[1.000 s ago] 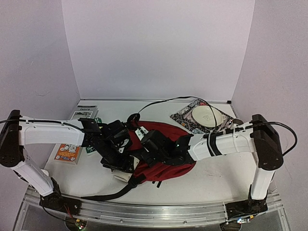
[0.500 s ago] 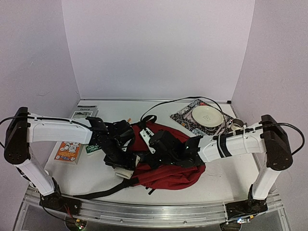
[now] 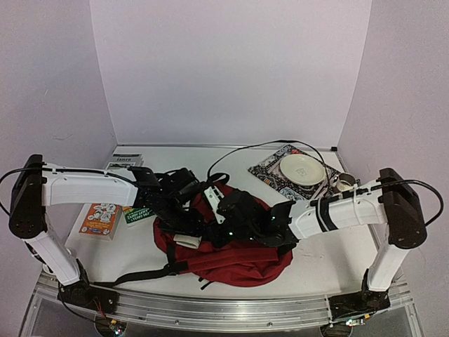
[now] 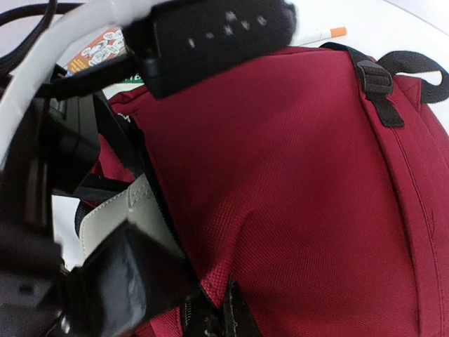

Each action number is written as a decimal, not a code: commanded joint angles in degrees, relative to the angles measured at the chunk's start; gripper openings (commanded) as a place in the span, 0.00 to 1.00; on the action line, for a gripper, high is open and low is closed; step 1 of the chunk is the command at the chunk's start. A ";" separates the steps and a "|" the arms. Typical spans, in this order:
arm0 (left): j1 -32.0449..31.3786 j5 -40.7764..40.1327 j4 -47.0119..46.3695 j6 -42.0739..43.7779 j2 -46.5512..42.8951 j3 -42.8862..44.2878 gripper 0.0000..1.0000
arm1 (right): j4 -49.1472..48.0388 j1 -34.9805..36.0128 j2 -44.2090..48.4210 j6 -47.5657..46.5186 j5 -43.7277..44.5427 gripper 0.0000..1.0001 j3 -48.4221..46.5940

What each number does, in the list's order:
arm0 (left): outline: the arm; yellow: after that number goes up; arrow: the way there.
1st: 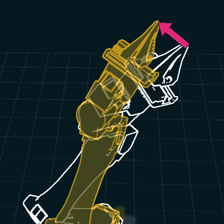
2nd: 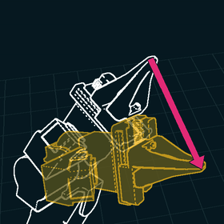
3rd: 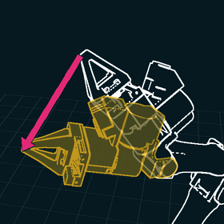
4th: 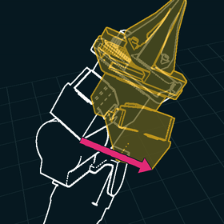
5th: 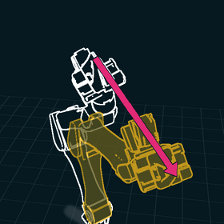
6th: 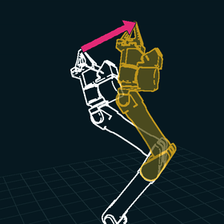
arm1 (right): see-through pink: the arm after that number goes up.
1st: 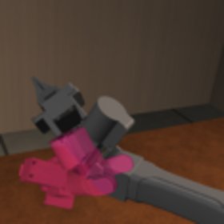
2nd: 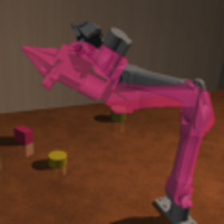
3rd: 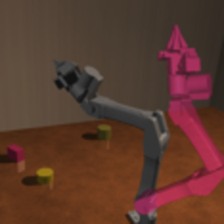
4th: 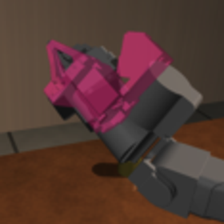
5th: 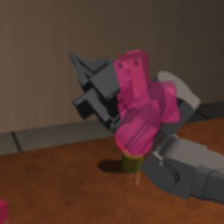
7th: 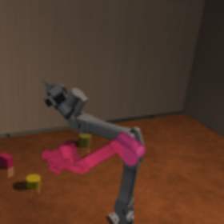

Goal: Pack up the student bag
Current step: Place the card case in the pocket on the back of the bag.

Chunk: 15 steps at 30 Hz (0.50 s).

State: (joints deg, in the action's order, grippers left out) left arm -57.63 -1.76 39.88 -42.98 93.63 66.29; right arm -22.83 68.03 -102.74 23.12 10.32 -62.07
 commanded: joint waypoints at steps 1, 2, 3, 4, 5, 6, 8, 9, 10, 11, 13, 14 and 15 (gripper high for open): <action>1.23 -9.19 -5.66 -7.02 0.04 -0.67 0.74 | -6.78 0.85 0.88 4.40 1.41 0.00 -0.12; 1.24 -9.88 -6.12 -7.88 -0.05 -1.08 0.75 | -6.78 0.84 0.62 4.95 1.71 0.00 -0.08; 1.24 -10.20 -6.70 -8.68 -0.17 -1.32 0.77 | -6.77 0.85 0.30 5.52 1.94 0.00 -0.05; 1.25 -9.83 -7.51 -9.16 -0.26 -1.48 0.78 | -6.77 0.89 -0.10 6.05 2.23 0.00 0.02; 1.29 -9.04 -8.50 -9.28 -0.53 -1.70 0.80 | -6.79 0.88 -0.38 6.46 2.57 0.00 0.09; 1.28 -8.33 -9.69 -9.32 -0.86 -2.00 0.83 | -6.79 0.89 -0.73 6.85 3.08 0.00 0.18; 1.28 -7.34 -10.60 -9.40 -1.54 -2.45 0.87 | -6.76 0.90 -1.06 7.27 4.00 0.00 0.25; 1.27 -6.95 -10.77 -9.40 -2.16 -2.71 0.89 | -6.72 0.89 -1.19 7.33 4.48 0.00 0.27; 1.25 -6.30 -10.91 -9.40 -2.75 -3.03 0.90 | -6.68 0.88 -1.30 7.42 5.30 0.00 0.32; 1.27 -5.58 -10.95 -9.43 -3.58 -3.47 0.91 | -6.64 0.86 -1.32 7.42 5.99 0.00 0.35; 1.29 -4.50 -10.96 -9.72 -5.61 -4.87 0.91 | -6.47 0.85 -1.36 7.25 6.97 0.00 0.29; 1.29 -4.02 -10.96 -10.00 -6.91 -5.84 0.91 | -6.39 0.88 -1.40 7.15 7.30 0.00 0.23; 1.28 -3.55 -10.96 -10.32 -8.25 -6.86 0.91 | -6.28 0.91 -1.45 7.11 7.60 0.00 0.16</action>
State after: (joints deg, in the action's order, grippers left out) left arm -56.90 -6.00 32.34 -51.24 92.44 61.82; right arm -25.87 68.10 -104.16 29.67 15.14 -61.43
